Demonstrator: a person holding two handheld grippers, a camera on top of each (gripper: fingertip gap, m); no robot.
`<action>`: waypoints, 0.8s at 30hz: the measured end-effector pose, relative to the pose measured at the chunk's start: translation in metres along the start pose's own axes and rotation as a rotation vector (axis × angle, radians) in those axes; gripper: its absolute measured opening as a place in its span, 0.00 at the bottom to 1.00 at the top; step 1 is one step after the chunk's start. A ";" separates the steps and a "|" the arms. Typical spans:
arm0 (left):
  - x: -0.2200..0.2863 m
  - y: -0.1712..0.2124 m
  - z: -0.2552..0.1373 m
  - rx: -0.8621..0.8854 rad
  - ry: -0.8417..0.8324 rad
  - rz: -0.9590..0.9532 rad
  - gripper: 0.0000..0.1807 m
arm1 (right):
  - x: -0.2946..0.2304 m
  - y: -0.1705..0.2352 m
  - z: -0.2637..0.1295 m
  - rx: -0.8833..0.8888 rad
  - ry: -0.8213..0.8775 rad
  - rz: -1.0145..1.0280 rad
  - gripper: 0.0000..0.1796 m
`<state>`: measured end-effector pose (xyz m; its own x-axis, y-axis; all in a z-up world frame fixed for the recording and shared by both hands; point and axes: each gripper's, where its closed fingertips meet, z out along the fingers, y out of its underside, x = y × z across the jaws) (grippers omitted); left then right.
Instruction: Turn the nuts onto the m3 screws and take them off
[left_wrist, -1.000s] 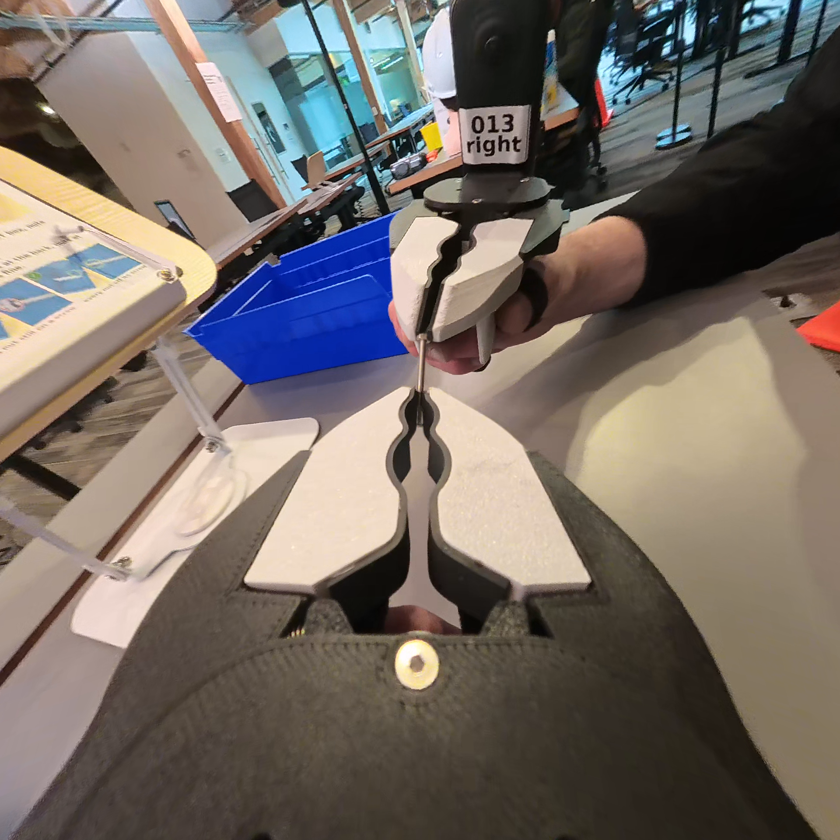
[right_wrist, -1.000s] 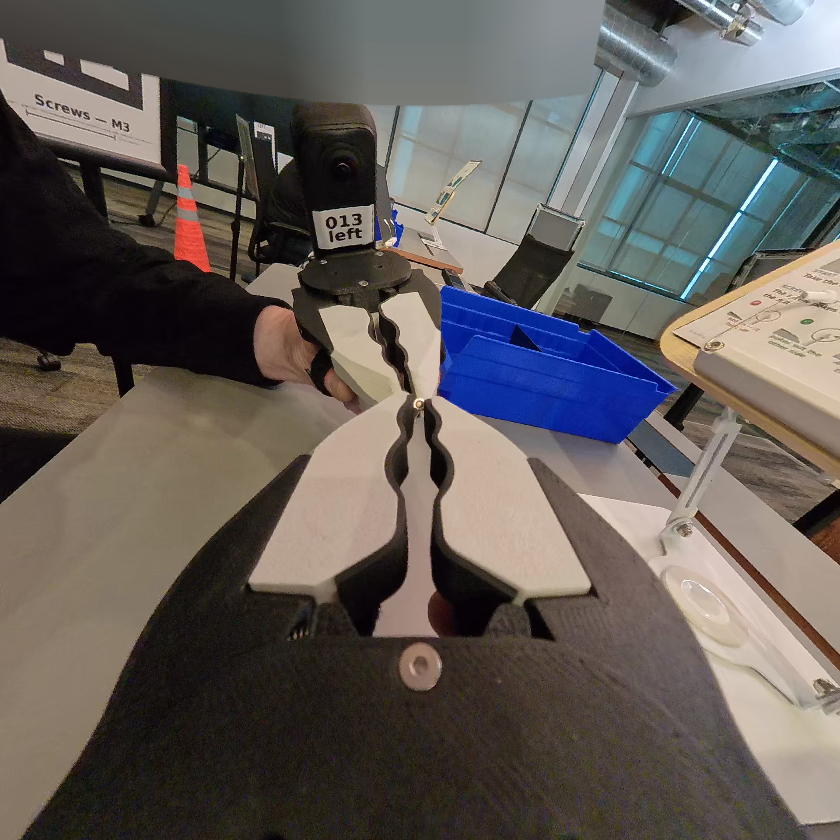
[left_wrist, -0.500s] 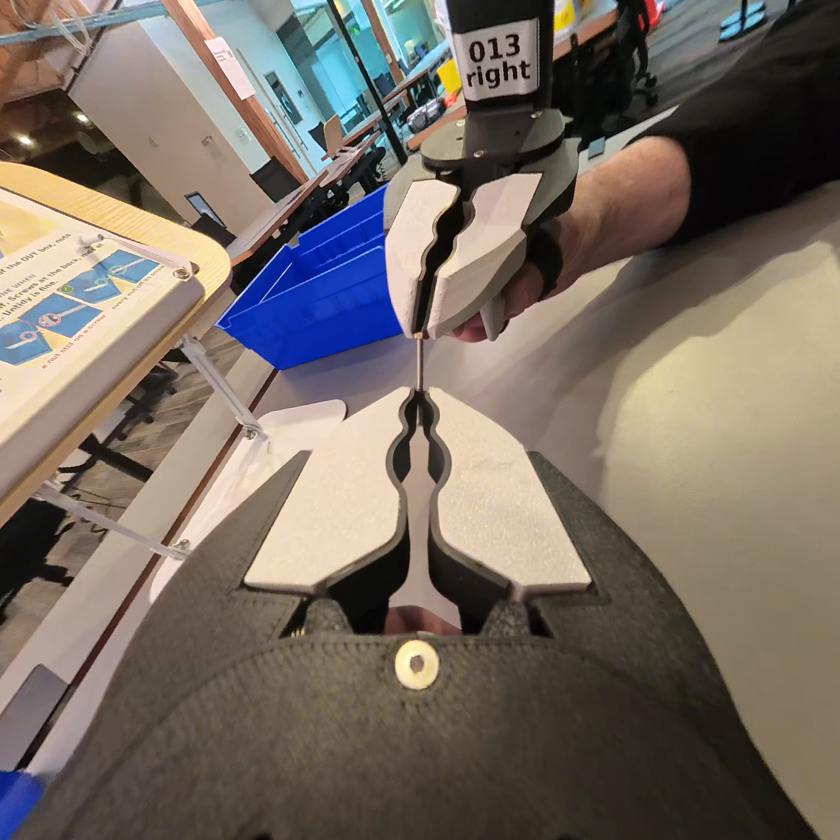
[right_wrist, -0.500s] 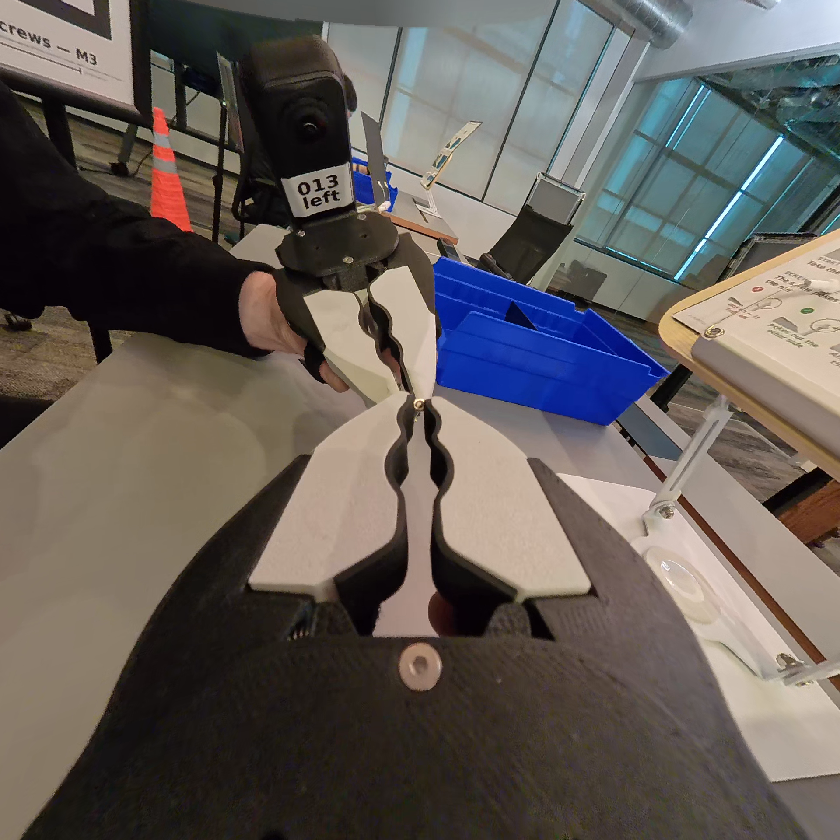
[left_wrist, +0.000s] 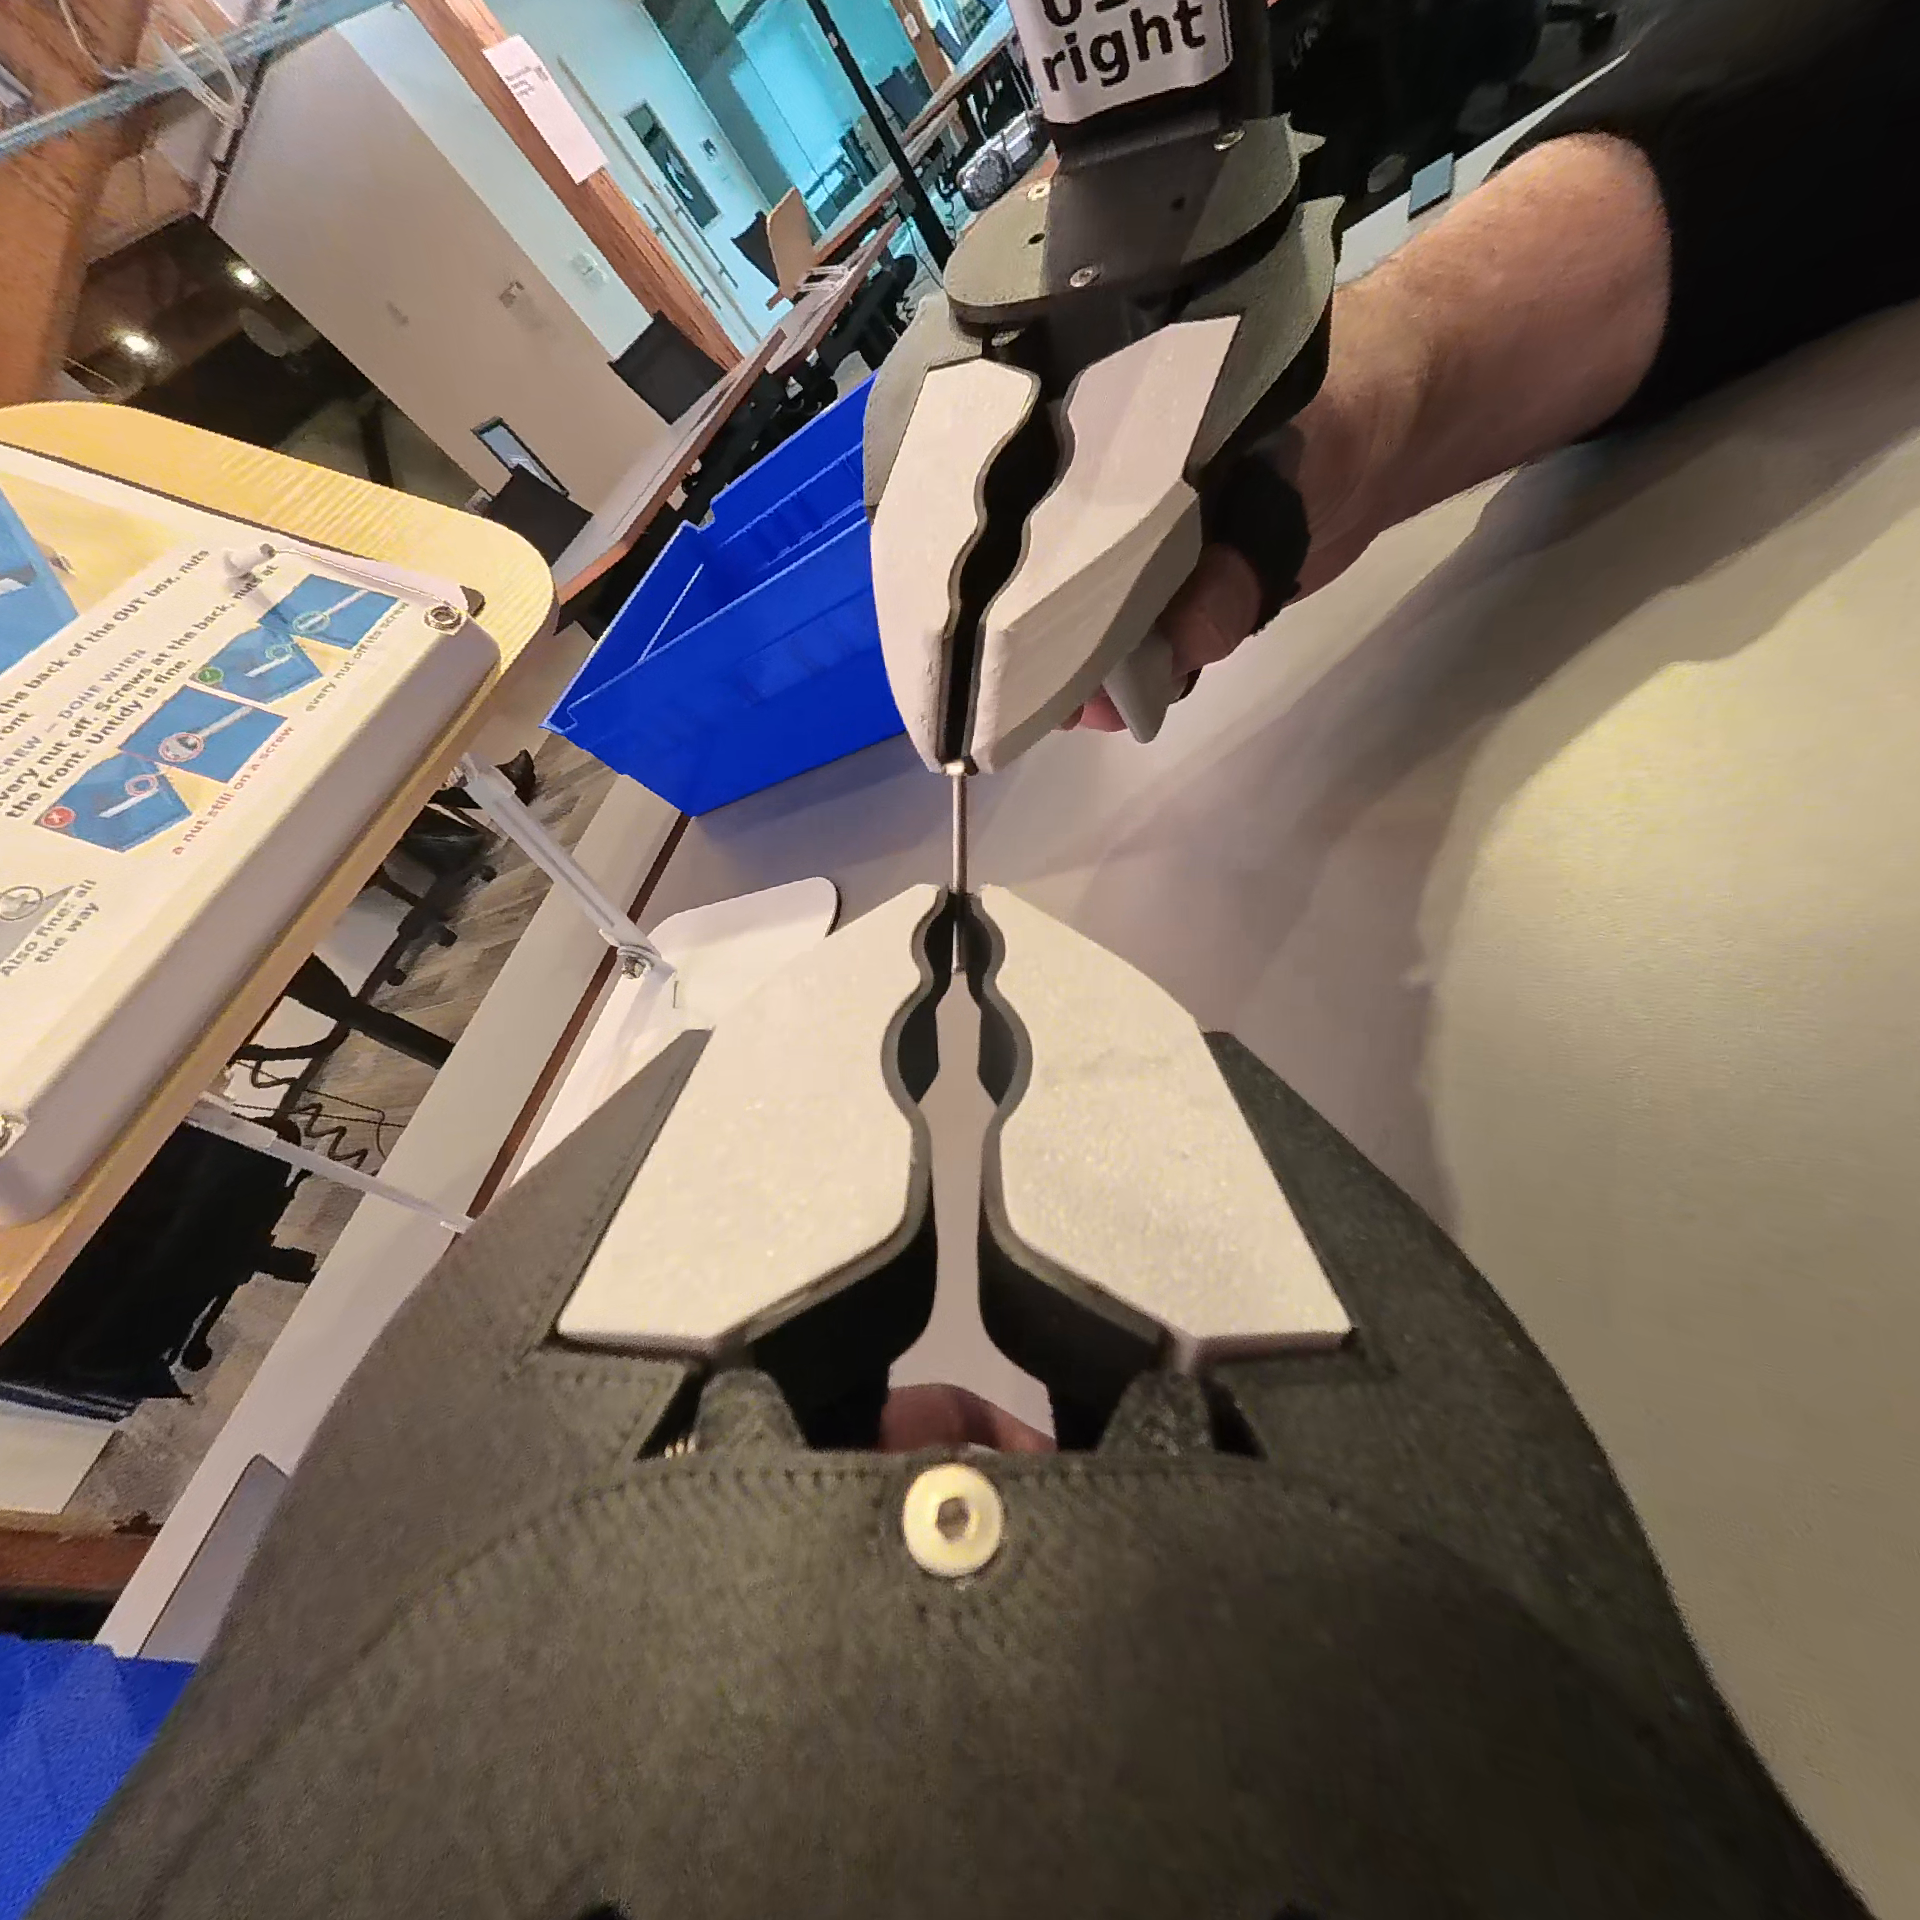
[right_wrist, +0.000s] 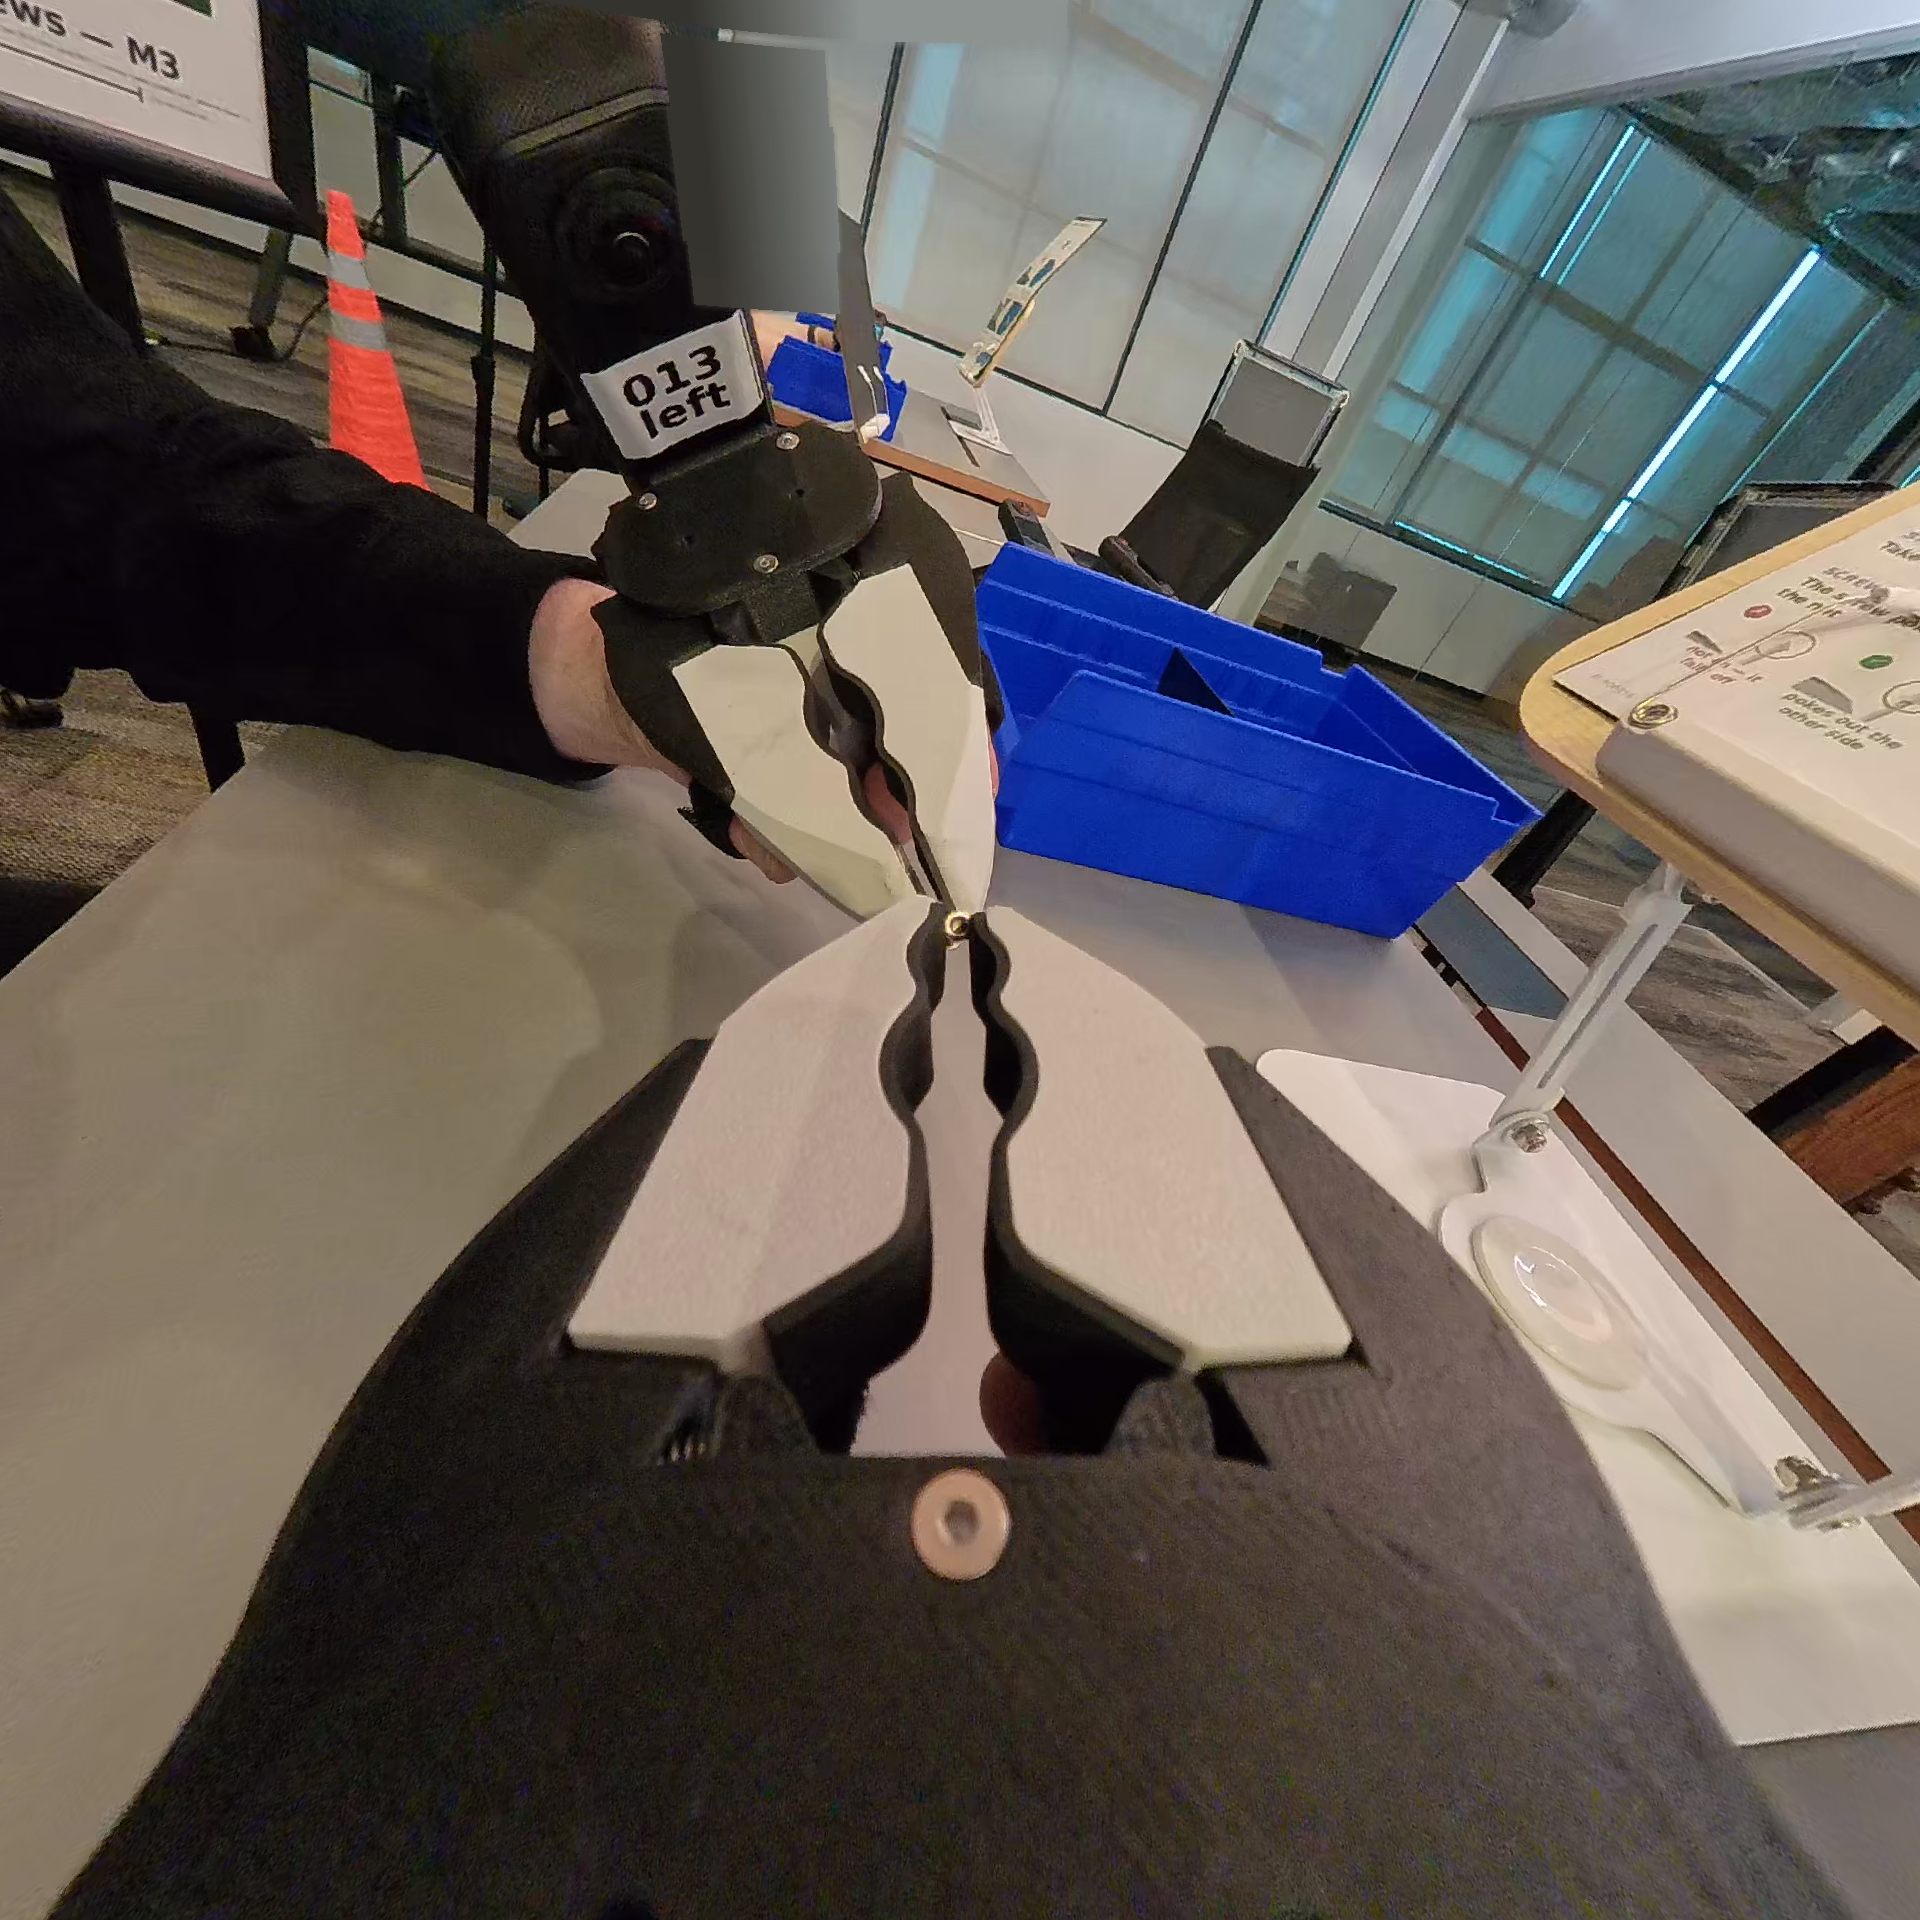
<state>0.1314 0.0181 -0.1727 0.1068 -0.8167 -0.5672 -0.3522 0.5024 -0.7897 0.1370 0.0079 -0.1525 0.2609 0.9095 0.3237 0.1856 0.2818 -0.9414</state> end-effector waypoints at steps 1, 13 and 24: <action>0.000 0.000 0.000 -0.001 0.000 0.001 0.01 | 0.000 0.000 0.000 0.000 0.000 -0.001 0.02; 0.001 0.002 0.001 -0.022 -0.008 0.023 0.01 | 0.000 0.003 0.000 -0.019 -0.001 -0.018 0.02; 0.000 0.004 0.002 -0.030 -0.017 0.034 0.01 | 0.000 0.005 0.000 -0.037 0.004 -0.035 0.02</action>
<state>0.1320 0.0203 -0.1765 0.1103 -0.7940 -0.5979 -0.3837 0.5209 -0.7625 0.1374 0.0090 -0.1572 0.2574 0.8979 0.3572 0.2300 0.3021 -0.9251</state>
